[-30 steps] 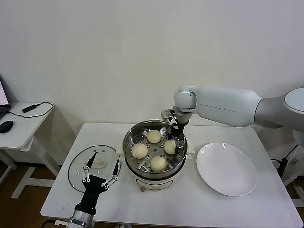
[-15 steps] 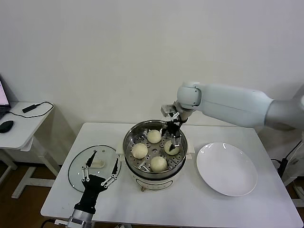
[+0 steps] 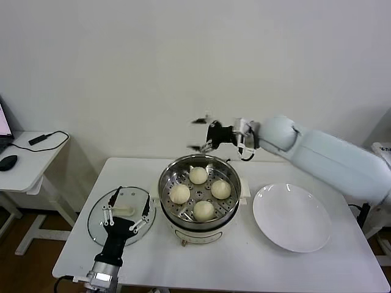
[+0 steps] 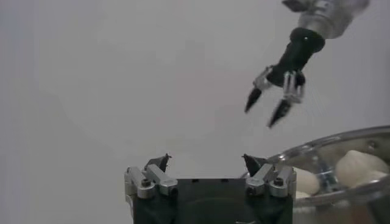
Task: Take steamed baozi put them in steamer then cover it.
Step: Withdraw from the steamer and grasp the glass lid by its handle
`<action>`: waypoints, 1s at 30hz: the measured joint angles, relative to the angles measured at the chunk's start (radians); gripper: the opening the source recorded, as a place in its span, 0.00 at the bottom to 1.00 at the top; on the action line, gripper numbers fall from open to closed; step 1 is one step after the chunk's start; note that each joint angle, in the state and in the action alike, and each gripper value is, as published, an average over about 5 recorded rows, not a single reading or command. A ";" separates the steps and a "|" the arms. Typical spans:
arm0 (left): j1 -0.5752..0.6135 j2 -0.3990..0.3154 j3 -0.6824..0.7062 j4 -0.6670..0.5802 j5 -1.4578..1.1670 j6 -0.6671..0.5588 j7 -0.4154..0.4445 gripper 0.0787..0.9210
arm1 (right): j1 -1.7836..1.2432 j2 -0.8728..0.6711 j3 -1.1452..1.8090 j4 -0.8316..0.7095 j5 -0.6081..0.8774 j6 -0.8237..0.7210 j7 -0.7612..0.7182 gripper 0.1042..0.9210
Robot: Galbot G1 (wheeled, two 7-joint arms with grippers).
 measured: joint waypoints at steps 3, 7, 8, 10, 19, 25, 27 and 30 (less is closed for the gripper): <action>-0.015 0.006 -0.005 0.006 0.027 0.020 -0.010 0.88 | -0.148 -0.018 0.151 0.017 -0.017 0.061 0.170 0.88; -0.036 0.016 -0.015 0.024 0.073 0.042 -0.014 0.88 | -0.351 -0.023 0.363 0.035 -0.049 0.122 0.334 0.88; -0.041 0.018 -0.019 0.030 0.087 0.047 -0.015 0.88 | -0.402 -0.022 0.415 0.040 -0.058 0.134 0.365 0.88; -0.050 0.022 -0.028 0.041 0.124 0.057 -0.017 0.88 | -0.502 -0.014 0.515 0.048 -0.077 0.156 0.417 0.88; -0.063 0.054 -0.097 0.131 0.433 0.074 -0.036 0.88 | -0.904 0.084 0.896 0.055 -0.171 0.245 0.528 0.88; -0.055 0.075 -0.143 0.221 0.668 0.083 -0.047 0.88 | -1.104 0.167 1.058 0.060 -0.218 0.291 0.541 0.88; -0.056 0.076 -0.153 0.251 0.733 0.083 -0.053 0.88 | -1.155 0.191 1.093 0.062 -0.227 0.301 0.541 0.88; -0.062 0.073 -0.158 0.296 0.818 0.079 -0.066 0.88 | -1.218 0.223 1.135 0.065 -0.238 0.310 0.536 0.88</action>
